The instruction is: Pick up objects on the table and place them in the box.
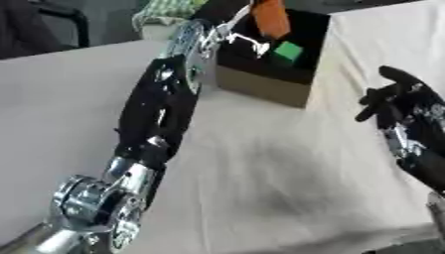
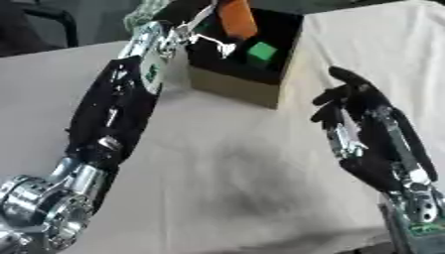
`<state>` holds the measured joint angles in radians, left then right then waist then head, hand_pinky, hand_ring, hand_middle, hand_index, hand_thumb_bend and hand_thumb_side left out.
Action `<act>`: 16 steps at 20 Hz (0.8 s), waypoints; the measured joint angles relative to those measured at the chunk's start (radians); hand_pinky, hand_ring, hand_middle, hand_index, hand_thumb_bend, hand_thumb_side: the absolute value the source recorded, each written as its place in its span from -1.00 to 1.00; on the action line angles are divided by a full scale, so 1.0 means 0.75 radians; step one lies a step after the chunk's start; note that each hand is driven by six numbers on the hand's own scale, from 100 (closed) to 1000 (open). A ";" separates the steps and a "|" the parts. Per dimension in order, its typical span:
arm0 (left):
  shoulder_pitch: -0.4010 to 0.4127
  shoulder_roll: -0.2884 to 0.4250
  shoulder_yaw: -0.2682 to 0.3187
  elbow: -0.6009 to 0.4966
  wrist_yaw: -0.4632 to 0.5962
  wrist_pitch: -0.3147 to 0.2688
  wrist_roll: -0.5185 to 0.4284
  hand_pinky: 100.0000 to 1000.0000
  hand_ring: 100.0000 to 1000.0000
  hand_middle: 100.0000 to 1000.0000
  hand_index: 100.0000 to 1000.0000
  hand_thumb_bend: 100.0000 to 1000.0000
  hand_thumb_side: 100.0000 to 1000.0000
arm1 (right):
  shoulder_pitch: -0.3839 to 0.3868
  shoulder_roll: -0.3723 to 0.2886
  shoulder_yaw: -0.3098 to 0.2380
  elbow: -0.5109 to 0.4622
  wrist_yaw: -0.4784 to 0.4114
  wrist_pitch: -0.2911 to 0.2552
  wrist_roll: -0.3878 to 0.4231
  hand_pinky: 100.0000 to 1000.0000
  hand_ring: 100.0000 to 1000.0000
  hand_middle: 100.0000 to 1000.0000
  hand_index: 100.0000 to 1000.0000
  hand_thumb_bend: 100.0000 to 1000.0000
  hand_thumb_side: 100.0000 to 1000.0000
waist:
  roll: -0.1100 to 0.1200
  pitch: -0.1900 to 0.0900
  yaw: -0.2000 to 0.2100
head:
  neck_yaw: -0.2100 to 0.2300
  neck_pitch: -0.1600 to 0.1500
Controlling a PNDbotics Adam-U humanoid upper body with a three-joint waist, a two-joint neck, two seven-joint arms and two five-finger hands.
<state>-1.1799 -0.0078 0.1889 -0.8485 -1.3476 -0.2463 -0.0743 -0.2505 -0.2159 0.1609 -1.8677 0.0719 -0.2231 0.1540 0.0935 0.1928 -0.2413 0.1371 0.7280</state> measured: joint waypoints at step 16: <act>0.001 0.038 0.007 -0.002 0.061 -0.014 0.135 0.45 0.26 0.33 0.75 -0.66 -0.43 | 0.003 0.001 -0.001 0.000 -0.004 0.001 0.001 0.81 -0.03 0.10 0.83 -1.00 -0.09 | -0.010 -0.007 0.027 | -0.011 0.000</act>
<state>-1.1793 0.0209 0.1942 -0.8496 -1.3019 -0.2566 0.0271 -0.2486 -0.2154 0.1600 -1.8674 0.0690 -0.2226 0.1545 0.0860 0.1876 -0.2209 0.1287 0.7281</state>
